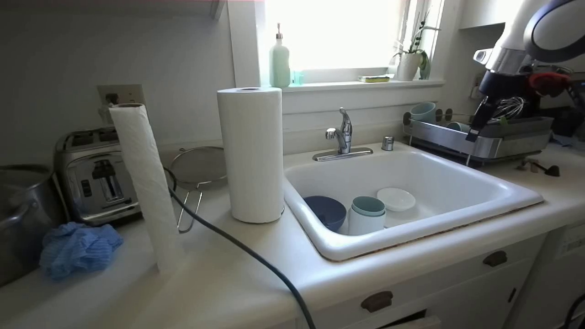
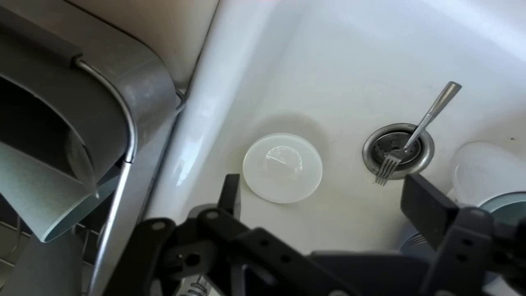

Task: Move the blue cup from the sink to the plate rack

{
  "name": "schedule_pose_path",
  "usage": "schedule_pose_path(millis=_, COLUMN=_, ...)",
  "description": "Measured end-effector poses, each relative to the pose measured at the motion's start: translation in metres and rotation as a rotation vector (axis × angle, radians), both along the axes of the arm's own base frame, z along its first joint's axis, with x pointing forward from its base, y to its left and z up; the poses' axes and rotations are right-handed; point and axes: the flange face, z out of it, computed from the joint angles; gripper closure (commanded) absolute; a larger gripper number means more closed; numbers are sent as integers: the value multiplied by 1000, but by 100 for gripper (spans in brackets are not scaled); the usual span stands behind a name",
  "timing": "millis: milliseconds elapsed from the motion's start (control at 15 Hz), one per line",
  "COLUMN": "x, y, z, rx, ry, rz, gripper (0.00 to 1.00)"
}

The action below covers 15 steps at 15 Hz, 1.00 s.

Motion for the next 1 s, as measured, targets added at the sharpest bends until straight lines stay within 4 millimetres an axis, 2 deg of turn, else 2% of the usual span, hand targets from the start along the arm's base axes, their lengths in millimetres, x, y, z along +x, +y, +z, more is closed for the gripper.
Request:
schedule_pose_path(millis=133, x=8, y=29, z=-8, rx=4, ry=33, rz=-7, gripper=0)
schedule_pose_path(millis=400, x=27, y=105, z=-31, rx=34, ry=59, rz=-86, gripper=0)
schedule_pose_path(millis=533, x=38, y=129, z=-44, rx=60, ry=64, rz=-139, gripper=0)
schedule_pose_path(millis=733, x=61, y=147, z=-63, rx=114, ry=46, rz=-214, gripper=0)
schedule_pose_path(millis=1000, x=97, y=158, z=-91, rx=195, ry=45, rz=-271, gripper=0)
